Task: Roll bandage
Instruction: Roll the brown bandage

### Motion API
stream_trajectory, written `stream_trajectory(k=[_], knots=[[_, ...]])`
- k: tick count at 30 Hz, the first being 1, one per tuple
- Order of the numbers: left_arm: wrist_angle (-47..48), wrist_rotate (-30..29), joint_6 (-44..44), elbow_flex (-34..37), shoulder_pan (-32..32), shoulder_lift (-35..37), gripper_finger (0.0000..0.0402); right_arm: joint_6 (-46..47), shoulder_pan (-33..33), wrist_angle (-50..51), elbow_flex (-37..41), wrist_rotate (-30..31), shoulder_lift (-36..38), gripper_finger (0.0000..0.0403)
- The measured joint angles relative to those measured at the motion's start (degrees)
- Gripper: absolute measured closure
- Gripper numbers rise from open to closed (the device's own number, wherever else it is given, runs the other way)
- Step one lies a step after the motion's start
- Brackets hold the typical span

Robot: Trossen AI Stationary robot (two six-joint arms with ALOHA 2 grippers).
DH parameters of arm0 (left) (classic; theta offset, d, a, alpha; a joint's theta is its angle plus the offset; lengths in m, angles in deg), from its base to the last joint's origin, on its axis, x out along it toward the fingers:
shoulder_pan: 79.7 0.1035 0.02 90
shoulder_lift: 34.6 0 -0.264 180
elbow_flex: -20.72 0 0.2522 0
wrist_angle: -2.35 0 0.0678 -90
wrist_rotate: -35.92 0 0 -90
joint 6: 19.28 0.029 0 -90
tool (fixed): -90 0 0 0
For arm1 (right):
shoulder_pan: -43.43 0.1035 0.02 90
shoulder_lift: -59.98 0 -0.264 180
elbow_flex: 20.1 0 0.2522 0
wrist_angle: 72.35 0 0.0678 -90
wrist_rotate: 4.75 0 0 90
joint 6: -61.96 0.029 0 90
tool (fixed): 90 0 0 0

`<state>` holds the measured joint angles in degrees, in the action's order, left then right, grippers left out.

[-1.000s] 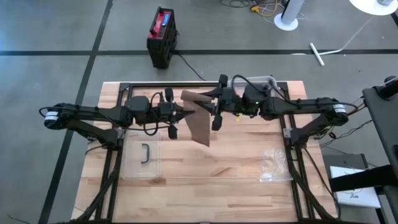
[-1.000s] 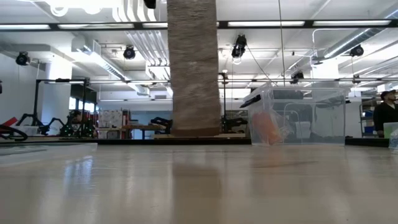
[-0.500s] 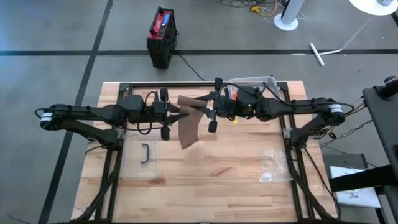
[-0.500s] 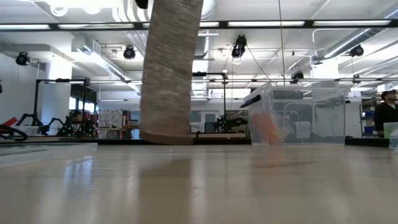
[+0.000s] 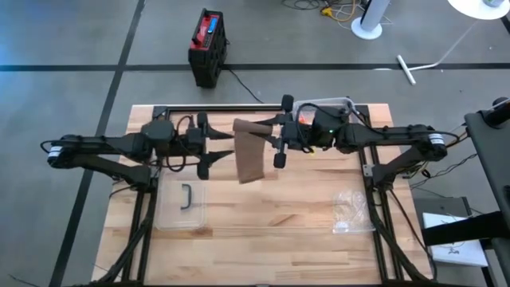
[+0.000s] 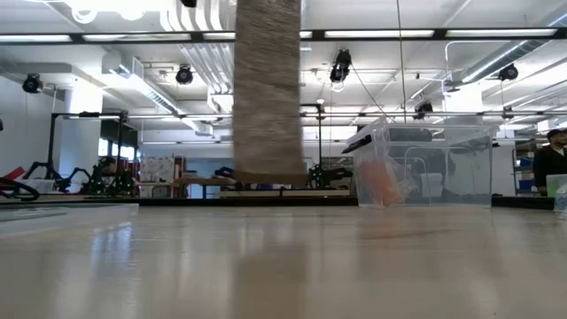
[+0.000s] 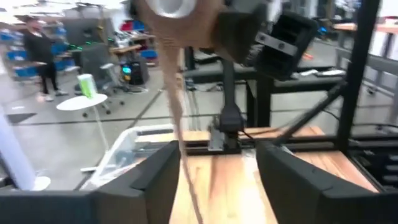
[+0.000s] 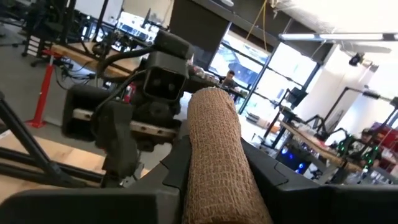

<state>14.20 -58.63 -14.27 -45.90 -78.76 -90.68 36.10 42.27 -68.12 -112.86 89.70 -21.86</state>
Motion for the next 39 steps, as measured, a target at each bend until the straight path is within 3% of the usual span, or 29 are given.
stream_trajectory(k=[6,9,21,39], knots=[[-3.2,-1.8,-4.7,0.0,0.1,2.6,0.0151,-4.2,1.2,0.3,0.0,0.0,0.1,0.0313],[-2.9,0.5,-6.1,0.0,0.0,2.8,0.0140,-5.7,1.9,0.5,0.0,0.0,0.1,0.0314],[-4.2,5.5,-9.1,0.0,-0.1,1.5,0.0131,-9.3,4.3,3.4,-0.1,0.1,0.2,0.0314],[-9.5,5.6,-5.5,0.0,-0.1,-0.2,0.0118,-9.2,4.3,3.0,-0.1,0.1,-0.8,0.0318]])
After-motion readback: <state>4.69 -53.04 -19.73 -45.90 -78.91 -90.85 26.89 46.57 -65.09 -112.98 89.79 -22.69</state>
